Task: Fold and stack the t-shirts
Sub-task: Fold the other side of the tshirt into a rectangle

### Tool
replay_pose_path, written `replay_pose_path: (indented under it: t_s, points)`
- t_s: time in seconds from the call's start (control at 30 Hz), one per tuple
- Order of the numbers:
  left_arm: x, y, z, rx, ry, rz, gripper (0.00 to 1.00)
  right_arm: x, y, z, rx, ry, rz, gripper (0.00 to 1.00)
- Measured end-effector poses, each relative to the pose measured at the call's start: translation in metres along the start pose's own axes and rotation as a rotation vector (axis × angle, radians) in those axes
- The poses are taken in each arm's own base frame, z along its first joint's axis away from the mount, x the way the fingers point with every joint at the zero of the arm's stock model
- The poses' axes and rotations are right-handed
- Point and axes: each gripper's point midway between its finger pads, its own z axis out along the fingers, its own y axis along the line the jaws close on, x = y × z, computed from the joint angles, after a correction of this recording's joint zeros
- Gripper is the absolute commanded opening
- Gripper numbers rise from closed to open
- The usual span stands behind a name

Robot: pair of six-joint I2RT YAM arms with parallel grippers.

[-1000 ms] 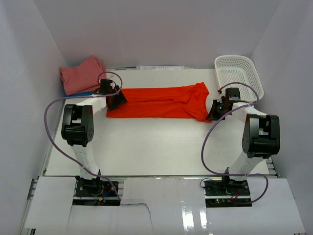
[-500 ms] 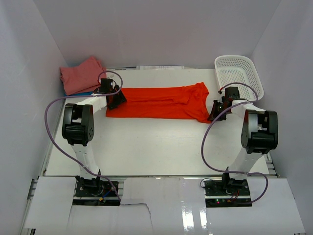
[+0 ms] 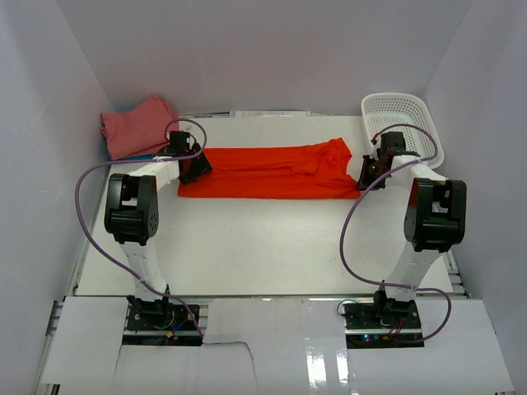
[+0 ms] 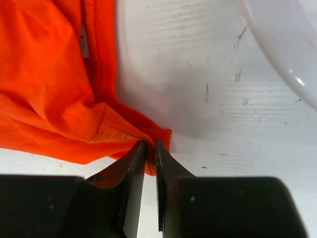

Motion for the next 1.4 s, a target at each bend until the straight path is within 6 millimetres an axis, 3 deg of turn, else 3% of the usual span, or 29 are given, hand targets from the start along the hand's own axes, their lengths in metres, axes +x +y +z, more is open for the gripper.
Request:
replay_pose_path:
  t_s: [0.3, 0.33, 0.37, 0.53, 0.7, 0.9, 1.1, 1.17, 1.23, 1.3, 1.37, 1.4]
  points:
    - [0.000, 0.001, 0.000, -0.003, 0.001, 0.003, 0.76, 0.020, -0.013, -0.001, 0.067, 0.080, 0.007, 0.23]
    - [0.000, 0.001, 0.000, -0.004, 0.001, 0.003, 0.76, 0.021, -0.013, -0.001, 0.070, 0.083, 0.008, 0.25]
    - [0.000, 0.001, 0.000, -0.004, 0.002, 0.003, 0.76, 0.022, -0.014, -0.002, 0.072, 0.085, 0.009, 0.37]
    - [0.000, 0.002, 0.000, -0.010, 0.004, 0.008, 0.77, 0.024, -0.015, -0.003, 0.078, 0.096, 0.008, 0.59]
    - [0.000, 0.002, 0.000, -0.011, 0.004, 0.009, 0.76, 0.022, -0.017, -0.011, 0.102, 0.087, 0.005, 0.61]
    - [0.000, 0.006, -0.002, -0.033, 0.002, 0.007, 0.76, -0.003, -0.012, -0.044, 0.120, 0.002, -0.010, 0.61]
    - [0.000, 0.012, -0.021, -0.087, 0.007, 0.005, 0.76, -0.034, 0.022, -0.073, -0.001, -0.105, -0.046, 0.62]
    - [-0.007, 0.001, -0.034, -0.071, -0.013, 0.011, 0.77, -0.038, 0.040, -0.074, -0.057, -0.114, -0.068, 0.60]
    - [-0.017, -0.025, -0.050, -0.037, -0.046, 0.036, 0.77, -0.034, 0.059, -0.071, -0.117, -0.100, -0.091, 0.53]
    - [-0.027, -0.070, -0.066, 0.037, -0.085, 0.072, 0.77, -0.029, 0.078, -0.066, -0.182, -0.081, -0.104, 0.39]
    - [-0.027, -0.122, -0.084, 0.151, -0.108, 0.104, 0.77, -0.024, 0.094, -0.057, -0.250, -0.055, -0.106, 0.10]
    - [-0.024, -0.145, -0.093, 0.213, -0.106, 0.114, 0.77, -0.022, 0.099, -0.052, -0.279, -0.043, -0.097, 0.08]
